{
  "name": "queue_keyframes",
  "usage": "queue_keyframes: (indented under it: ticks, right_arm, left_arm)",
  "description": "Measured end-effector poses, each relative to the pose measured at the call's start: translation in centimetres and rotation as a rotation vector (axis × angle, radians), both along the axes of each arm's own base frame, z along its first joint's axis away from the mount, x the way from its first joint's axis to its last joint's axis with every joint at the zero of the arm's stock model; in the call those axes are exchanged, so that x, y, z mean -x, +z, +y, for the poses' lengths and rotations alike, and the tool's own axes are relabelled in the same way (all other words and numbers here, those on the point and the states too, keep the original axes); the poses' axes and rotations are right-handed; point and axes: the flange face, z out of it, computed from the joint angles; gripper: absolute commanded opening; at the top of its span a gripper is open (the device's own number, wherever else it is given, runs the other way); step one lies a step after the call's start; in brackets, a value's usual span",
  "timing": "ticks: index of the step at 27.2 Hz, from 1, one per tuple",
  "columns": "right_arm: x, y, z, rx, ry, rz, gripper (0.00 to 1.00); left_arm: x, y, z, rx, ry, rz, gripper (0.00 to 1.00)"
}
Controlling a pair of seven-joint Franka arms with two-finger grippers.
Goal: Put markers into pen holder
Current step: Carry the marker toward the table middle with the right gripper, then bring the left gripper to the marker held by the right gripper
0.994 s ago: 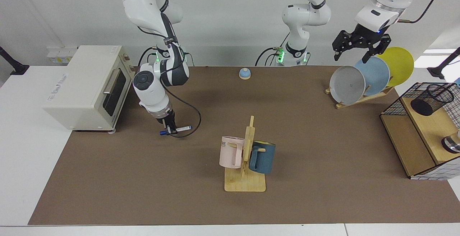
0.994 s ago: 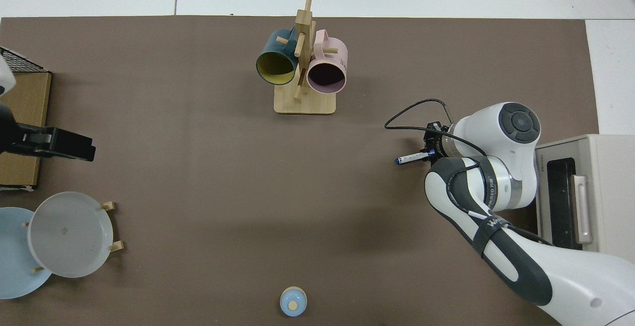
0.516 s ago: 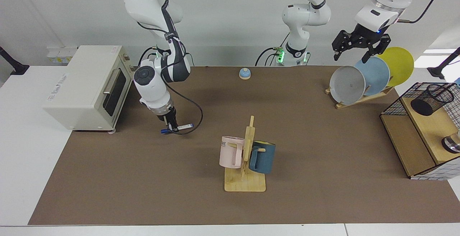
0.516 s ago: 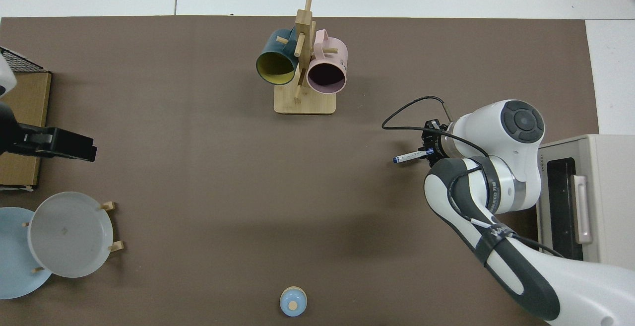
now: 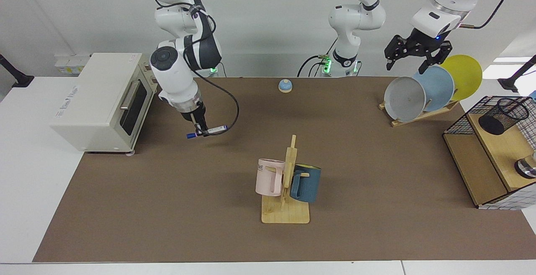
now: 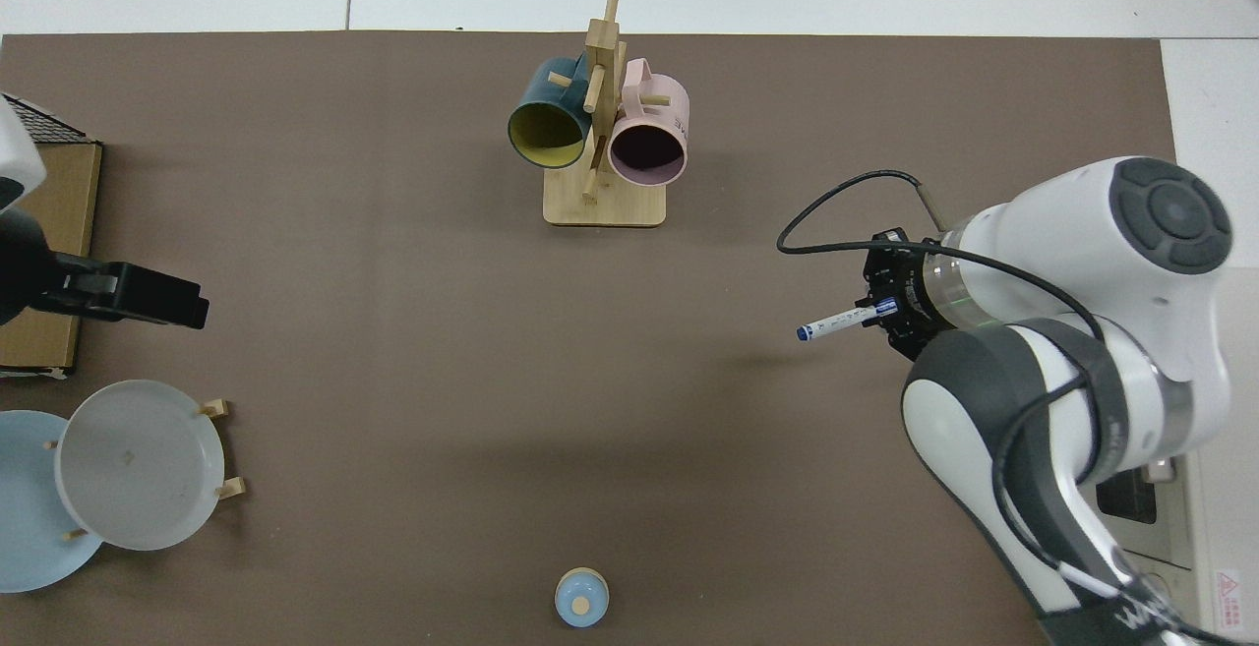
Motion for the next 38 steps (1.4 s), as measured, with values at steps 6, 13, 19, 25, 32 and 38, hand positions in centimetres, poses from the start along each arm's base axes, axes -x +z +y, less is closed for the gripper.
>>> queue_keyframes:
  ticks: [6,13,19,25,32,38]
  right_arm:
    - [1.8,6.0,0.9,-0.002,0.032,-0.014,0.0]
    - [4.1,10.3,4.2,-0.03,0.063,-0.052,0.0]
    - [6.2,12.6,9.6,-0.057,-0.008,-0.069,0.0]
    - [8.3,13.1,14.4,-0.093,-0.079,-0.07,0.0]
    - [8.5,13.0,16.0,-0.114,-0.152,-0.079,0.0]
    - [7.7,11.6,16.8,-0.116,-0.177,-0.068,0.0]
  left_arm:
    - [0.0,-0.1,-0.2,0.016,-0.009,0.0,1.0]
    - [-0.1,0.0,-0.3,0.03,-0.071,-0.014,0.98]
    - [-0.8,0.3,-0.4,0.037,-0.185,-0.083,0.98]
    - [-0.9,-0.1,-1.3,0.043,-0.251,-0.096,0.97]
    - [0.4,-0.9,-4.7,0.088,-0.474,-0.117,0.97]
    - [2.0,-0.8,-8.5,0.114,-0.658,-0.166,0.92]
